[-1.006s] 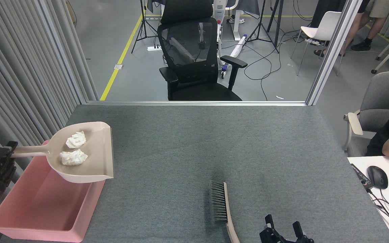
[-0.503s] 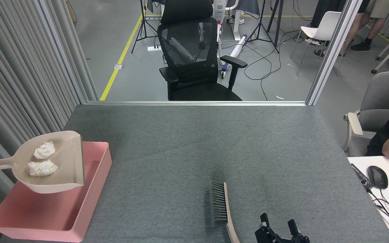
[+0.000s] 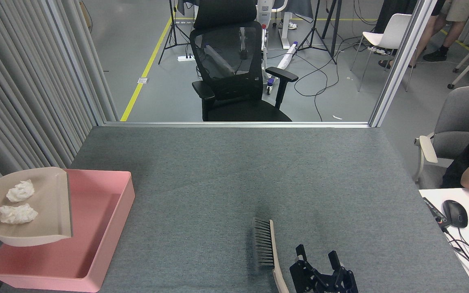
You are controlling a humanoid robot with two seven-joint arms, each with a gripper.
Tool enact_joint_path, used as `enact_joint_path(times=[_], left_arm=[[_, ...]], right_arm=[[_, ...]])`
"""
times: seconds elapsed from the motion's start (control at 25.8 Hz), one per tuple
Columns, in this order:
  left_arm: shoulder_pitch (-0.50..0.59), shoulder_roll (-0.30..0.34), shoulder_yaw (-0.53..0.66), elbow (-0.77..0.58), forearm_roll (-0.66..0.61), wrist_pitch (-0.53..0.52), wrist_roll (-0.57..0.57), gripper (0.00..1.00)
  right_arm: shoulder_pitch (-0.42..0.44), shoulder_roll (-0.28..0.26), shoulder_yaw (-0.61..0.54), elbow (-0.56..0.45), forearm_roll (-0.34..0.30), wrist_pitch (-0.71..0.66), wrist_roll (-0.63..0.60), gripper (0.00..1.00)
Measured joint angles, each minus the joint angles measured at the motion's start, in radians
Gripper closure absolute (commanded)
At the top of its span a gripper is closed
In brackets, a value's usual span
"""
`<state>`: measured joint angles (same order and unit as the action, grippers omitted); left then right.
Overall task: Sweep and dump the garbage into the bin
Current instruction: 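Lift the dustpan over the pink bin and tip it with the left gripper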
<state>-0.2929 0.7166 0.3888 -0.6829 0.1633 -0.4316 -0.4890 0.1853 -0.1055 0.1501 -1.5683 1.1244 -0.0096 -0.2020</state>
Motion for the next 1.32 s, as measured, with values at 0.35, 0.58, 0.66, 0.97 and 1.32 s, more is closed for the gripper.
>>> enact_joint_path(times=[0.35, 0.58, 0.66, 0.97, 1.32], left_arm=[[0.004, 0.013, 0.001, -0.013, -0.092, -0.123, 0.002, 0.81], [0.008, 0.007, 0.0, -0.067, -0.122, -0.141, 0.007, 0.81], [0.011, 0.006, 0.0, -0.09, -0.129, -0.145, 0.011, 0.81], [0.01, 0.004, 0.002, -0.124, -0.243, -0.164, 0.041, 0.81], [-0.008, -0.007, 0.006, -0.143, -0.409, -0.187, 0.111, 0.81]], right_arm=[[-0.006, 0.0, 0.008, 0.012, 0.001, 0.003, 0.004, 0.02], [-0.003, 0.0, 0.008, 0.013, 0.002, 0.004, 0.004, 0.02], [0.0, 0.001, 0.008, 0.013, 0.003, 0.004, 0.004, 0.02], [0.006, 0.001, 0.006, 0.012, 0.003, 0.004, 0.005, 0.02], [0.01, -0.002, 0.006, 0.011, 0.003, 0.003, 0.003, 0.02]])
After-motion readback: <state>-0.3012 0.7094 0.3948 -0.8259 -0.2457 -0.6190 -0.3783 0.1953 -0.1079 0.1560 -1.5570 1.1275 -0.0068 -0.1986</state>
